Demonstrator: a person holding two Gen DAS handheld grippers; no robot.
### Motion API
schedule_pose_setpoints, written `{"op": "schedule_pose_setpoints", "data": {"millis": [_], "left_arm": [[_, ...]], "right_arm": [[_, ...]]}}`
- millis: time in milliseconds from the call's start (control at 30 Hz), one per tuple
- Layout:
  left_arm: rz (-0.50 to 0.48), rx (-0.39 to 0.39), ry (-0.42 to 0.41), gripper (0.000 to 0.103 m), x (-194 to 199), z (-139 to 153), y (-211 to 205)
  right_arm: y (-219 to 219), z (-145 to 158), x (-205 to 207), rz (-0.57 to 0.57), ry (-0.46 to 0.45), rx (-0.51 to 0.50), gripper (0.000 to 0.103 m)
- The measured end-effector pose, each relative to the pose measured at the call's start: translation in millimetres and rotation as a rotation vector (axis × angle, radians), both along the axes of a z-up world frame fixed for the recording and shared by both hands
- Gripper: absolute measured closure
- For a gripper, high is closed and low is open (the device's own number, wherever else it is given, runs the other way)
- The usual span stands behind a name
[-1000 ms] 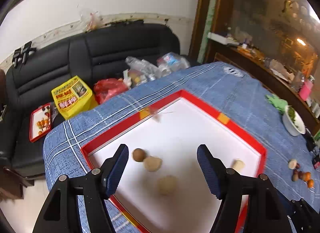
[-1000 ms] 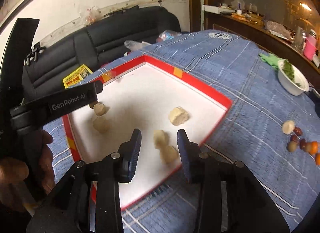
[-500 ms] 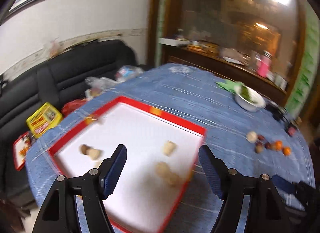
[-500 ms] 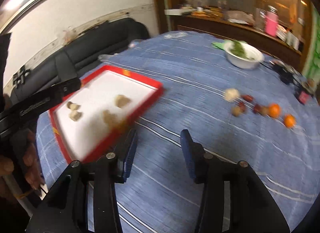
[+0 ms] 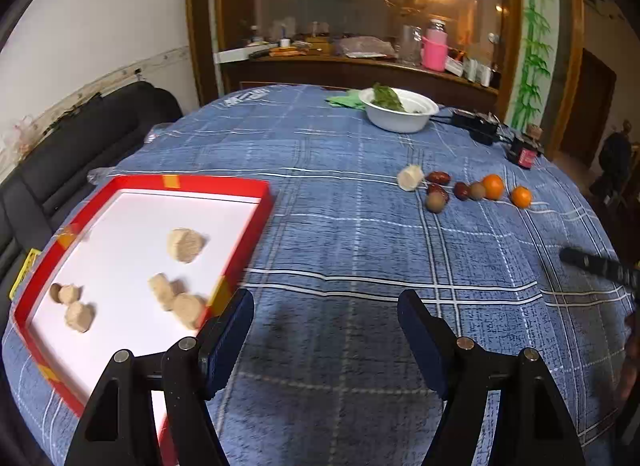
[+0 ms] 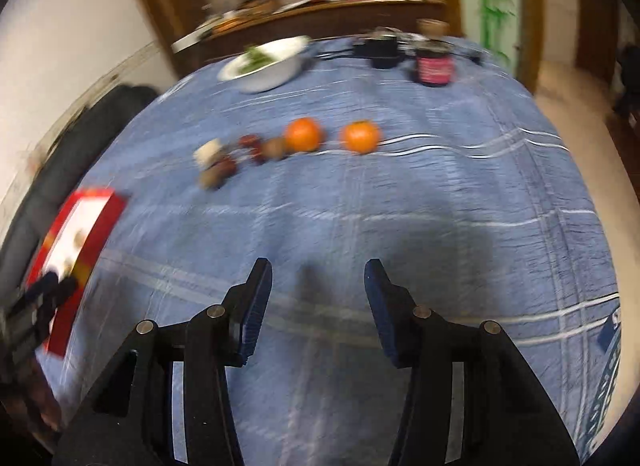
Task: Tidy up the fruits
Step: 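Move both open tools back to the snack row, then grasp a mandarin orange with the right tool while the left tool grasps another orange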
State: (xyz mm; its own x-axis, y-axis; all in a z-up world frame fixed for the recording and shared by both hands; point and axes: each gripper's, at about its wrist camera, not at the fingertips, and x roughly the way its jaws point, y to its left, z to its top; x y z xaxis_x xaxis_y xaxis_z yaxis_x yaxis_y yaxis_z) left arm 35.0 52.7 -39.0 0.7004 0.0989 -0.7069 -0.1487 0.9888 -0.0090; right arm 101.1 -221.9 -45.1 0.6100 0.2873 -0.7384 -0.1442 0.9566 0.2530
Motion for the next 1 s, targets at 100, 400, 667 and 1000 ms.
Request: {"op": "schedule_pose_setpoints", "data": {"millis": [100,400,667,1000], "left_arm": [[-0.03,-0.008,0.007,0.03,9.4,-2.5,-8.2],[-0.149,-0.023,-0.031,0.03,54.8,4.5,-48.5],[-0.21,-0.015,-0.088,0.03,107.7,18.8,-84.4],[-0.382,0.04,-0.036,0.047,191.6,-3.9,-173.2]], "right_arm": [[-10.2,1.2,20.8,-0.03,-0.009,0.005,0.055],[-9.9,-2.2,102.2,-0.092,-0.023,0.014,0.056],[0.0,-18.1,129.5,-0.037,-0.004,-0.02,0.073],[-43.4,-18.2,116.4,-0.097,0.004,0.02,0.073]]}}
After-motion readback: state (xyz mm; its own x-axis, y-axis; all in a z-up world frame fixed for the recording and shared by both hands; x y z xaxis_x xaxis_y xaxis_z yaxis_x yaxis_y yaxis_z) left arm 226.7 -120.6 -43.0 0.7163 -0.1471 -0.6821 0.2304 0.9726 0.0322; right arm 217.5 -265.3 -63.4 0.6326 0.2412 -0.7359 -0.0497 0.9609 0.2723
